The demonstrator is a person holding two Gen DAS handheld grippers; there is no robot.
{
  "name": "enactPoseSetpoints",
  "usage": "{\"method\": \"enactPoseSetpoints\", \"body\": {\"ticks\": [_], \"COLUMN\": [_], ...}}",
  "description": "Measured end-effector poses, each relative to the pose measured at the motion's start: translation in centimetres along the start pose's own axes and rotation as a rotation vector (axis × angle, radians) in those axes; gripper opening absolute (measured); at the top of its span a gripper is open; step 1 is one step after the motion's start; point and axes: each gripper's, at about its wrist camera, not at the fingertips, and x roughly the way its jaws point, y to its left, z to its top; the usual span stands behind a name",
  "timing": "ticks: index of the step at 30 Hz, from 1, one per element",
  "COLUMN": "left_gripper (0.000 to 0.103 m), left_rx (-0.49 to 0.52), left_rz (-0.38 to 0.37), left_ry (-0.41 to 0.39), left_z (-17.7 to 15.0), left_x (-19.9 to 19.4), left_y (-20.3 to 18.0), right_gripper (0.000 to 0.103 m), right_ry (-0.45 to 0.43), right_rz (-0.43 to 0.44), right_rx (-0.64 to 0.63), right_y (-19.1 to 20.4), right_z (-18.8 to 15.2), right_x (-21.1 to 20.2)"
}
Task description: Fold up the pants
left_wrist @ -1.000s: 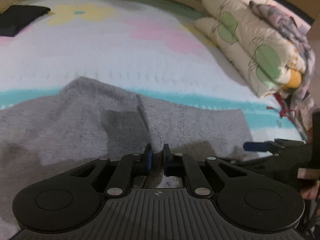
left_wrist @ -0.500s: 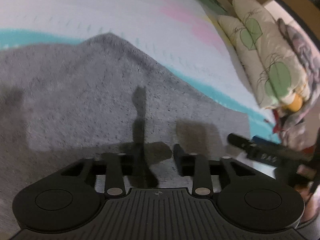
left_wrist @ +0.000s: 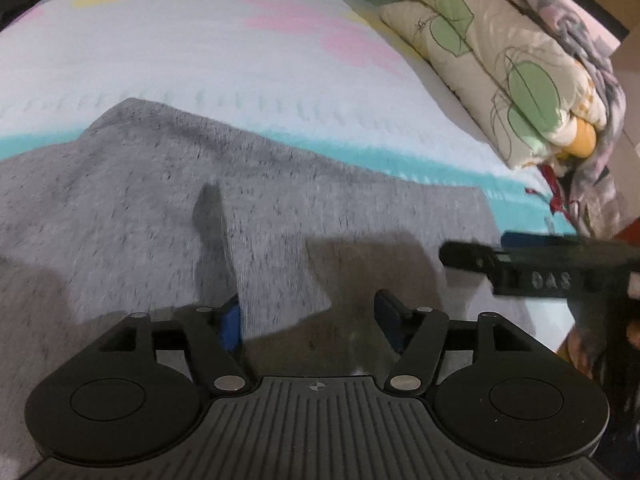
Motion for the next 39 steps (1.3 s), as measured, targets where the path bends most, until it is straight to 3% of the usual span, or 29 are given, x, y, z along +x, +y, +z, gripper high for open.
{"method": "enactPoseSetpoints", "body": {"ticks": [3, 5, 6, 7, 11, 14, 18, 20, 23, 25, 27, 29, 33, 39], "left_gripper": [0.060, 0.038, 0.019, 0.012, 0.010, 0.010, 0.016, 0.021, 0.023, 0.023, 0.023, 0.023, 0.022, 0.023], "left_rx": [-0.024, -0.012, 0.010, 0.019, 0.049, 0.065, 0.007, -0.016, 0.021, -0.009, -0.021, 0.028, 0.109, 0.026], "left_rz": [-0.010, 0.051, 0.085, 0.083, 0.114, 0.077, 0.059, 0.076, 0.077, 0.088, 0.108, 0.152, 0.247, 0.298], "left_ry": [-0.026, -0.026, -0.026, -0.023, -0.081, -0.121, -0.052, -0.013, -0.025, -0.047, -0.070, -0.113, -0.188, -0.089], "left_z": [0.3, 0.4, 0.4, 0.3, -1.0, -1.9, -1.8, -1.4, -0.8, -0.7, -0.7, -0.4, 0.7, 5.3], "left_x": [0.4, 0.3, 0.1, 0.0, -2.3, -4.9, -3.4, -2.0, -2.5, -3.4, -4.3, -4.9, -5.0, -2.1], "left_y": [0.3, -0.2, -0.6, -0.9, -2.5, -3.1, -1.1, -0.1, 0.0, 0.1, 0.3, 0.0, -0.8, 1.7], "right_gripper": [0.098, 0.098, 0.098, 0.098, 0.098, 0.098, 0.097, 0.097, 0.096, 0.099, 0.102, 0.102, 0.102, 0.102], "right_ry": [-0.011, -0.015, -0.017, -0.020, -0.051, -0.081, -0.091, -0.054, 0.038, 0.105, 0.094, 0.111, 0.110, 0.097], "right_rz": [0.010, 0.016, 0.016, 0.016, -0.005, -0.043, -0.059, -0.058, -0.090, -0.134, -0.120, -0.097, -0.089, -0.124], "right_rx": [0.012, 0.020, 0.024, 0.025, 0.028, 0.032, 0.031, 0.011, -0.071, -0.106, -0.039, 0.017, 0.033, 0.062], "right_y": [-0.4, -0.6, -0.7, -0.8, -1.0, -1.5, -1.7, -1.0, 0.3, 0.5, -0.4, -1.3, -1.7, -1.2], "right_z": [-0.1, 0.0, 0.0, 0.1, 0.4, 0.7, 0.9, 0.9, 0.5, -0.1, -0.3, -0.3, -0.5, -0.7], "right_x": [-0.4, -0.5, -0.6, -0.7, -1.3, -1.8, -1.7, -0.8, 1.3, 2.8, 2.9, 3.0, 3.0, 2.8]}}
